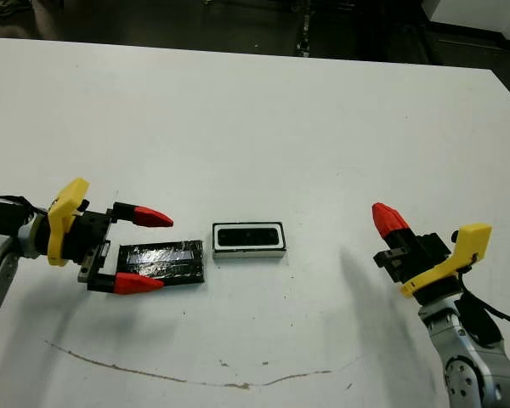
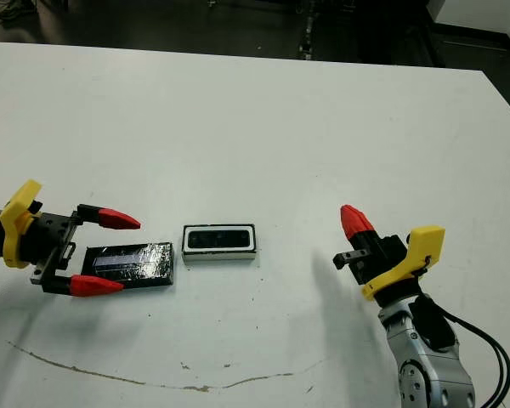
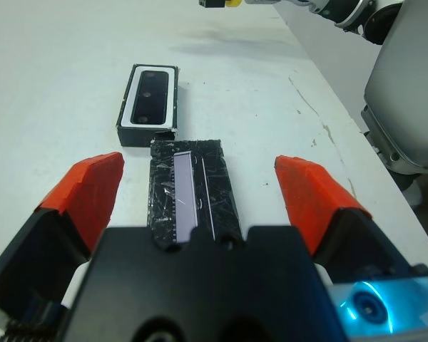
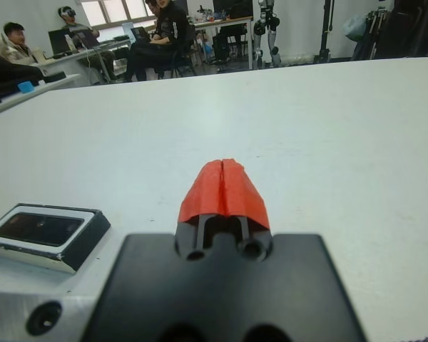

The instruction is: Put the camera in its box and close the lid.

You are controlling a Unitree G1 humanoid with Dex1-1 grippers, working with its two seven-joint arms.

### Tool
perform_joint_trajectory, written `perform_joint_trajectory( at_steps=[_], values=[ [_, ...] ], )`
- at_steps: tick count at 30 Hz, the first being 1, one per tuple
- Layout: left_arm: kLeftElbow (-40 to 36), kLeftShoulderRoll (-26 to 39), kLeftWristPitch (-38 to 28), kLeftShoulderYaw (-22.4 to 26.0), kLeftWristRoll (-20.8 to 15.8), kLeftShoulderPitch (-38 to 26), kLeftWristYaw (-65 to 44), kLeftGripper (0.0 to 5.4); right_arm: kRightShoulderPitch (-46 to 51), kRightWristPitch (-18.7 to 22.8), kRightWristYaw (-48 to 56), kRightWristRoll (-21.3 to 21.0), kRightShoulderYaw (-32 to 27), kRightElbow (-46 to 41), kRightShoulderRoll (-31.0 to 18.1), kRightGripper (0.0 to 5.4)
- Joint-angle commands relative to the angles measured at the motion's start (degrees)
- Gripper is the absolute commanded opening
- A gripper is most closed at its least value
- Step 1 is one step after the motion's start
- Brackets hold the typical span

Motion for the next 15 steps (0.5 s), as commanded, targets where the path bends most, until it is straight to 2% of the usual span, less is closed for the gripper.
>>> perform_joint_trajectory(
  at_steps=[1,6,15],
  values=[
    [0.4,-0.5,0.3,-0.6,1.7,0.2,-0.1,5.40,0.3,-0.1,0.3,0.4,-0.3,0.5,-1.1,0.01],
    [-1.1,-0.2,-0.2,-0.8,3.9,0.7,0.8,5.40,0.1,0.6,-0.2,0.7,-0.3,0.3,-1.1,0.01],
    [-1.2,-0.6,-0.1,-1.3,5.6,1.0,1.5,5.40,0.1,1.0,-0.1,0.8,-0.1,0.1,-1.4,0.01]
  ],
)
